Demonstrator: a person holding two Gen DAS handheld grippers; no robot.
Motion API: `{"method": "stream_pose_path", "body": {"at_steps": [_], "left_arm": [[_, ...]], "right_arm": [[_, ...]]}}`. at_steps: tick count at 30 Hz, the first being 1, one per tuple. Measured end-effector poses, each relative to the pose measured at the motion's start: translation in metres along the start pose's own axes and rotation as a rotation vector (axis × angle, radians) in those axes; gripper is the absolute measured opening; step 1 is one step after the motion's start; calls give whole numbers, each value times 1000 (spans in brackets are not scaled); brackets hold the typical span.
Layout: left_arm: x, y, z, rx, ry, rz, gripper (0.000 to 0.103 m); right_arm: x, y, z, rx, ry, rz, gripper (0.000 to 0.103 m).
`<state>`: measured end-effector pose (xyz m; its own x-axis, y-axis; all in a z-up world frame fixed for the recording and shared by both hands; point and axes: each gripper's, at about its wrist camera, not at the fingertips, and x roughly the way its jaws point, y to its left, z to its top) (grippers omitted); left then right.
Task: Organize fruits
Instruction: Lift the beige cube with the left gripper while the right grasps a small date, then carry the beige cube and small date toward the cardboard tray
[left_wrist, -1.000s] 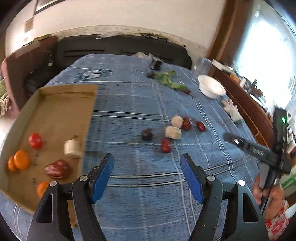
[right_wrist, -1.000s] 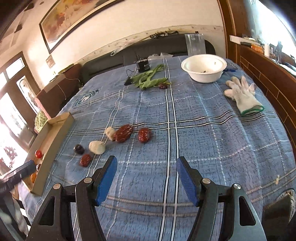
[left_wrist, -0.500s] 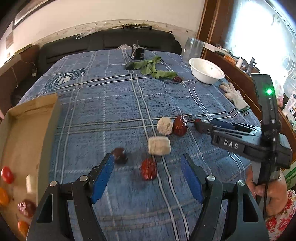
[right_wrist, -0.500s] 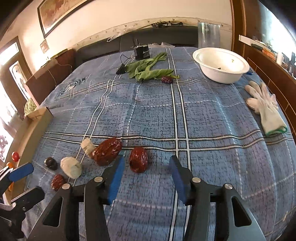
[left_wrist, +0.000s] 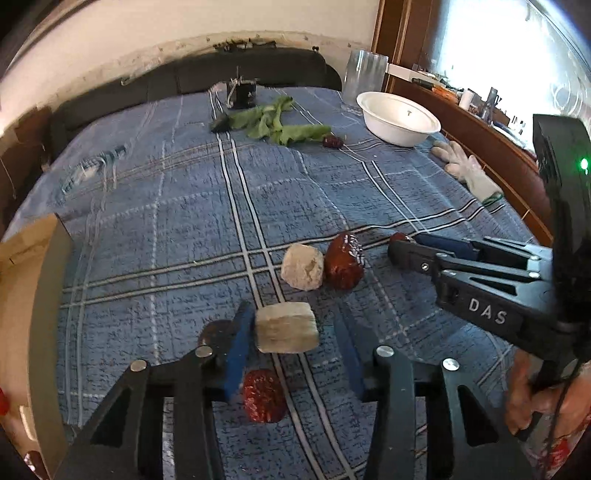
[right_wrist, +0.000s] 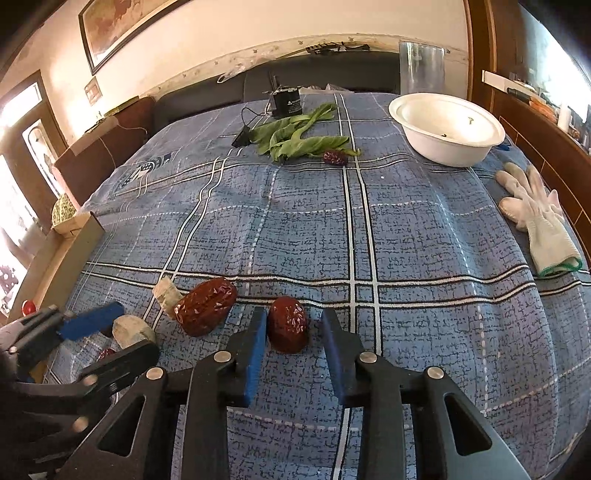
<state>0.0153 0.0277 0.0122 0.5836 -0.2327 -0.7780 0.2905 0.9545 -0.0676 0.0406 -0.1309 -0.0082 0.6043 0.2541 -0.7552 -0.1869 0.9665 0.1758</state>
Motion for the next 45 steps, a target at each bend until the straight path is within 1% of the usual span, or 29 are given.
{"method": "stream_pose_path", "body": {"at_steps": [2,3,4,6,8,10,12,16,20,23,26,27,28,30,33,34,35,37,38,39,40,42,45], "left_arm": [[0,1,-1,-5,-5,-17,40],[-1,2,-2,-7,-9,-14,37],[-1,3,-2,-8,-13,-14,29],[-3,6,-5,-25,-26,-40,29],[-9,7,-7,-32,-55,-59,29],[-16,7,-7,-30,-95,-60,29],[-19,5,-8,-22,-114,-62,29],[-20,6,-8,-27,-122,-68,29],[-22,12,-9,-60,-127,-75,29],[-28,16,-10,-82,-143,-77,29],[-36,24,-12,-127,-155,-86,29],[-39,26,-14,-139,-158,-87,29],[-44,28,-16,-151,-160,-94,29],[-55,31,-21,-162,-170,-104,29],[-74,34,-30,-159,-183,-97,29],[-81,36,-33,-158,-190,-93,29],[-88,38,-35,-159,-197,-88,29],[-102,46,-39,-178,-213,-82,29],[-108,50,-41,-193,-220,-86,29],[-114,54,-43,-205,-226,-88,29],[-120,59,-45,-218,-234,-88,29],[-131,67,-49,-234,-249,-84,29],[-146,81,-54,-260,-266,-77,29]], "right_arm": [[0,0,0,1,0,1,32],[0,0,0,1,0,1,32],[0,-1,0,0,0,1,32],[-1,0,-1,-2,-4,-4,31],[-3,1,-2,-5,-13,-10,27],[-6,3,-3,-10,-26,-15,27],[-9,4,-5,-15,-32,-16,26],[-14,7,-8,-18,-44,-8,24],[-18,11,-10,-19,-56,1,20],[-23,17,-12,-27,-73,-4,20],[-29,22,-12,-40,-94,0,19],[-31,23,-11,-48,-94,30,19],[-31,24,-11,-47,-92,36,19],[-29,25,-8,-48,-86,3,21],[-19,27,-7,-66,-56,-50,21],[-17,27,-7,-65,-51,-61,23],[-13,26,-8,-66,-39,-66,29],[-1,25,-9,-69,16,-72,30],[-3,25,-9,-70,3,-73,30],[-4,24,-8,-61,7,-62,29],[-5,22,-8,-45,8,-43,22],[-12,20,-8,-22,-3,-11,22],[-29,24,-11,-23,-31,5,22]]}}
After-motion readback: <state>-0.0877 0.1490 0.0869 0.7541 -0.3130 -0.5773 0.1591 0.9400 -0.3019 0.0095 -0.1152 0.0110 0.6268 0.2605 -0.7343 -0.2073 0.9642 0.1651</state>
